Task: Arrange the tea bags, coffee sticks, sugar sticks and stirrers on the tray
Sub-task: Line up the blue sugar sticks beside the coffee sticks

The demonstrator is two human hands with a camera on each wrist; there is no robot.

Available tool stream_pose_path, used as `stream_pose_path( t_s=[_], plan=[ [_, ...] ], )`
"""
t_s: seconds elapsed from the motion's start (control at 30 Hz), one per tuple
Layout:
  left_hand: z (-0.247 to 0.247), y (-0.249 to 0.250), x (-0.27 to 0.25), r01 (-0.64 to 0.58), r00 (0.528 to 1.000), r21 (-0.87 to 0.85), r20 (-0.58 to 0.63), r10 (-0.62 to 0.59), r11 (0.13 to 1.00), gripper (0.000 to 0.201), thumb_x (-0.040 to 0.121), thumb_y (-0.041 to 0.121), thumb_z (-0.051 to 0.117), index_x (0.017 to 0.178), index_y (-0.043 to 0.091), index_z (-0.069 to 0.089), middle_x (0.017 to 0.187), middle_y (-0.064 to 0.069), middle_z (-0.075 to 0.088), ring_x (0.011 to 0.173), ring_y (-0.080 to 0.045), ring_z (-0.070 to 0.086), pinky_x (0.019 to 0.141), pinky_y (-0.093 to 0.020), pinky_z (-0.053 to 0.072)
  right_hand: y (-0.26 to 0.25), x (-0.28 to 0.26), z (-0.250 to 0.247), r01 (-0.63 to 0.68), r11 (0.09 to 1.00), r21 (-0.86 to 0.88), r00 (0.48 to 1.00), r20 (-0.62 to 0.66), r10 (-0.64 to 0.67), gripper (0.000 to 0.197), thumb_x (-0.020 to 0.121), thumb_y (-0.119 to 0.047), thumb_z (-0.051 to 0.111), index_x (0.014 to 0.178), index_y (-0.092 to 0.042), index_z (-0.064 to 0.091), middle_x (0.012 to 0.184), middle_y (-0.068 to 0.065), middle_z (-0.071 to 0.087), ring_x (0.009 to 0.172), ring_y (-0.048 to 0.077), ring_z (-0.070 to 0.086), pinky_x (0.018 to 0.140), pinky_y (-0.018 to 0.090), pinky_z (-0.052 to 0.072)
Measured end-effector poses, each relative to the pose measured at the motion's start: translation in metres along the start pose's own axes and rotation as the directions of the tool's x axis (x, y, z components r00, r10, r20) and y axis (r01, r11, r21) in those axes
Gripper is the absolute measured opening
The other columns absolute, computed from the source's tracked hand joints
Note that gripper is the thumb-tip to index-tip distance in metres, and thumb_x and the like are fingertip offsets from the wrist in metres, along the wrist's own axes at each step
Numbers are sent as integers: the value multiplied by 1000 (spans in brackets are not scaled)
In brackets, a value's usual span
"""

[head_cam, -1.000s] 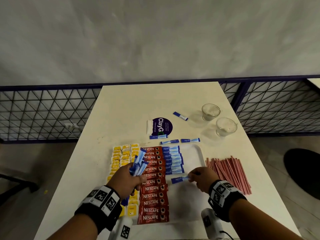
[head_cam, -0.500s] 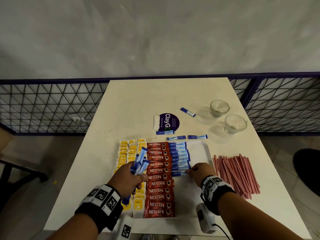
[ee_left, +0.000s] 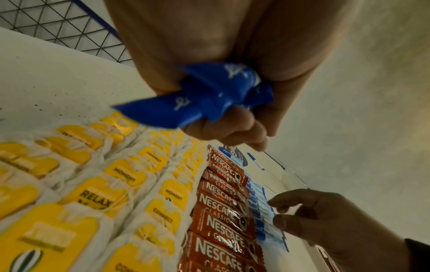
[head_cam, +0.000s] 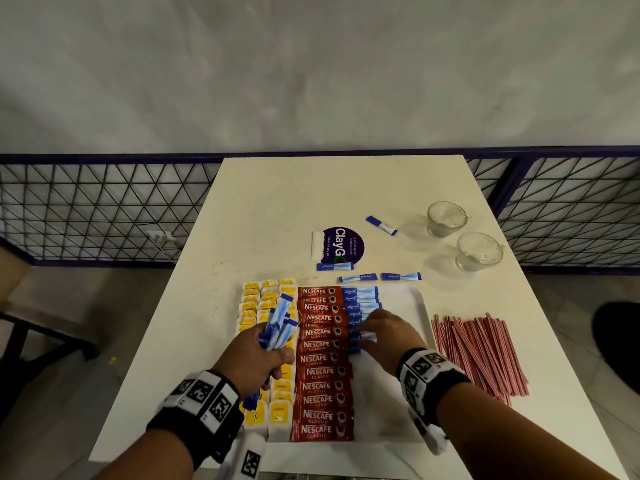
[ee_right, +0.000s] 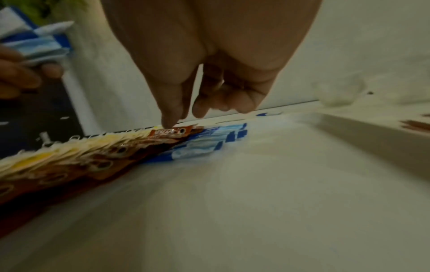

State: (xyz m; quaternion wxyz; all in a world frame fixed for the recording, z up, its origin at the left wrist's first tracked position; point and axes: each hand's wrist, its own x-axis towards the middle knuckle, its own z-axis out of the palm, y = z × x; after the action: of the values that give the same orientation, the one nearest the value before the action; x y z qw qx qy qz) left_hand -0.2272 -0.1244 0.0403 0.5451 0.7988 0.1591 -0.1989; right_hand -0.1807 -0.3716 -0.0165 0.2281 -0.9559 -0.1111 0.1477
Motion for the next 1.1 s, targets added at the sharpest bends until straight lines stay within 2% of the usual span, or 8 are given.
stream_pose_path(
  t_s=[0.2,0.53,0.73,0.83,0.9,0.97,1.03,1.1],
  plan=[
    [-6,-1,2,18,1000,-10,-16,-18,1000,17,86,10,68,100,15,59,77,-11,72,53,-19,53,48,-29,43,-3,12,14,109,961,-253,992,93,-88,30,92,-40,52,122,-39,59,123,-6,53,115,18,44,99,33,41],
    [-8,-2,7,10,1000,-30,-8,-10,1000,19,86,10,68,101,18,60,79,-14,71,54,-20,53,48,-30,43,-4,11,13,62,968,-243,996,71,-47,34,96,-38,43,128,-31,53,133,-7,49,123,17,41,102,32,38],
    [-6,-2,7,-2,1000,-13,-12,2,1000,16,85,10,68,97,17,61,81,-21,70,55,-22,52,49,-31,43,0,18,18,-10,947,-320,978,194,75,59,99,-40,27,152,-18,10,160,-1,4,147,20,4,118,40,12],
    [-5,-3,8,-7,1000,8,3,7,1000,16,85,10,69,97,18,61,84,-28,67,55,-24,51,50,-32,44,-3,17,15,-13,946,-323,970,225,90,58,100,-39,22,152,-20,4,160,-2,-5,147,20,-6,119,42,4],
    [-4,-2,8,-15,999,22,39,14,1000,18,86,11,68,100,19,59,86,-30,66,56,-24,51,51,-32,44,-12,17,8,18,971,-236,994,112,9,55,100,-41,25,151,-24,14,160,-3,5,147,20,3,119,41,8],
    [0,0,9,-20,996,40,84,16,999,23,87,12,68,107,18,58,79,-23,68,52,-21,52,49,-30,44,-29,16,-6,82,997,13,997,-3,-81,51,98,-46,34,145,-28,31,153,-5,28,139,16,29,115,38,26],
    [6,3,10,-26,992,96,128,13,995,26,87,13,67,110,21,57,67,-9,66,44,-13,52,47,-27,44,-50,13,-22,130,931,342,991,-35,-126,48,94,-47,47,138,-27,44,130,-9,52,114,9,53,98,33,46],
    [11,7,12,-52,983,194,182,16,980,22,87,15,68,104,25,56,61,-3,60,45,-12,53,48,-27,45,-66,9,-33,161,871,465,986,-48,-157,37,90,-42,58,123,-26,56,100,-16,59,89,2,58,82,26,51]
  ],
)
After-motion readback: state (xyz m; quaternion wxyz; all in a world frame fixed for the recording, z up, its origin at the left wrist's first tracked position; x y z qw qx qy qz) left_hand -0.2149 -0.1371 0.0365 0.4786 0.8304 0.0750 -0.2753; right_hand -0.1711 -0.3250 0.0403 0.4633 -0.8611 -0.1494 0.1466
